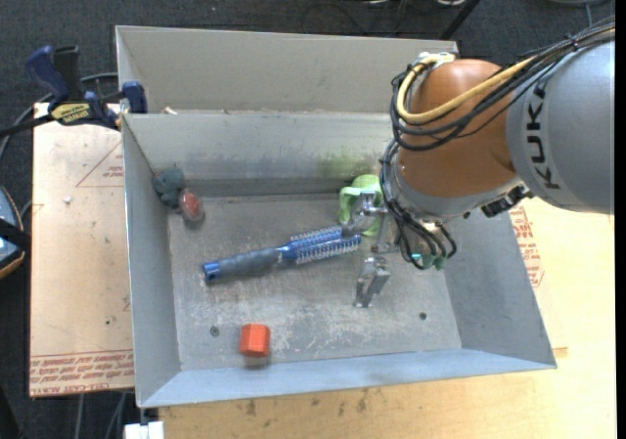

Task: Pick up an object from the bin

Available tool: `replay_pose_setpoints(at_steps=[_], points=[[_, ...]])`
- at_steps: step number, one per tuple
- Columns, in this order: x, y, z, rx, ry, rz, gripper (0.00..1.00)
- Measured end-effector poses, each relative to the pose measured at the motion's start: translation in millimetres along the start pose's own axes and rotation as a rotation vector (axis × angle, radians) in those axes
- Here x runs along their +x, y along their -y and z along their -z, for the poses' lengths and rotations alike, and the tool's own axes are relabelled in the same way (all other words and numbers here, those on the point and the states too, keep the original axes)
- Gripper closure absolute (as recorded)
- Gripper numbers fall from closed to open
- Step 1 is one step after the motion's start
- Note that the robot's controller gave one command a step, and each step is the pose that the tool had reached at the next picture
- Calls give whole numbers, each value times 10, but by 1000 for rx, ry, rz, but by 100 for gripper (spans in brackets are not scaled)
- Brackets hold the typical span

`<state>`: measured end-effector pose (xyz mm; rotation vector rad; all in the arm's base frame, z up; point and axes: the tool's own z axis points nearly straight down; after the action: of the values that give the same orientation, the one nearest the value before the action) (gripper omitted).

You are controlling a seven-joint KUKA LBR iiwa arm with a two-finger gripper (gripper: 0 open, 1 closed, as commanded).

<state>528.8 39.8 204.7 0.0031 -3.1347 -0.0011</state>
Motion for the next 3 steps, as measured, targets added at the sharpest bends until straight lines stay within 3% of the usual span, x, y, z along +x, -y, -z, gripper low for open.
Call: replay_pose_setpoints(at_steps=[1, 2, 3], points=[[-917, -45, -1307, 0, 11, 246, 0], [-809, -513, -1028, -1, 13, 352, 0], [-958, -116, -1038, 3, 11, 408, 0]])
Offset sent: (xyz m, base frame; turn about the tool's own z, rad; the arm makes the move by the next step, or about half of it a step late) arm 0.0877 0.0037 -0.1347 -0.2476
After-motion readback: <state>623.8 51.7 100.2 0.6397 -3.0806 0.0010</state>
